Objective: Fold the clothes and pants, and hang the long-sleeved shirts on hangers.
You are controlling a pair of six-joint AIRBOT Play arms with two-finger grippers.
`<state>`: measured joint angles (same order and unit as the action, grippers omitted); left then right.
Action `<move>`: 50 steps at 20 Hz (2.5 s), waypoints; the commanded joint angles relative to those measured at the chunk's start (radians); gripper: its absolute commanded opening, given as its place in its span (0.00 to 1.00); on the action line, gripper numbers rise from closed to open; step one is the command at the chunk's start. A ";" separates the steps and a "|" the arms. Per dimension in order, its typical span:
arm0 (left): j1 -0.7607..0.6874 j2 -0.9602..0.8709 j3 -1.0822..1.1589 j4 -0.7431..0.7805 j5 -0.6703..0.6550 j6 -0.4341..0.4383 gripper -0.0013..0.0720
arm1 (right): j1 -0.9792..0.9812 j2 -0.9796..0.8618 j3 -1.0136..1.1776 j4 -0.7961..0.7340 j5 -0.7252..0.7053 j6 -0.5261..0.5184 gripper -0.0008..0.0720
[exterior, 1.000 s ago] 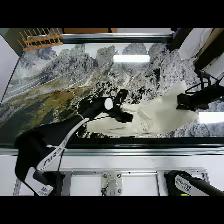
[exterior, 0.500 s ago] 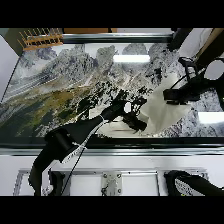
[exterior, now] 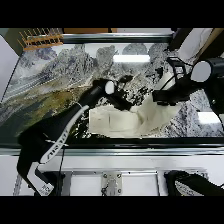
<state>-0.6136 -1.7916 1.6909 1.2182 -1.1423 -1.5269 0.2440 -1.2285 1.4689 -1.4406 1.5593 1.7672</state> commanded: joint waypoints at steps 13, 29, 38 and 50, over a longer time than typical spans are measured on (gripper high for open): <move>0.560 0.312 0.001 0.045 -0.149 0.039 0.04 | 0.544 -0.385 0.143 0.096 -0.409 0.228 0.03; 0.505 0.678 -0.578 0.037 0.029 0.038 0.04 | 0.205 -0.084 -0.328 0.192 -0.427 -0.167 0.86; 0.295 0.773 -0.804 0.037 0.126 -0.016 0.04 | -0.292 -0.068 -0.786 0.689 -0.647 -0.456 0.86; 0.269 0.772 -0.808 0.038 0.125 -0.042 0.04 | -0.058 -0.358 -0.695 1.184 -0.628 -0.855 0.84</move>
<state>-0.3447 -1.0203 0.8837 1.2560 -1.0176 -1.5604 0.1184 -1.5444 0.7406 -0.2958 0.9306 0.9451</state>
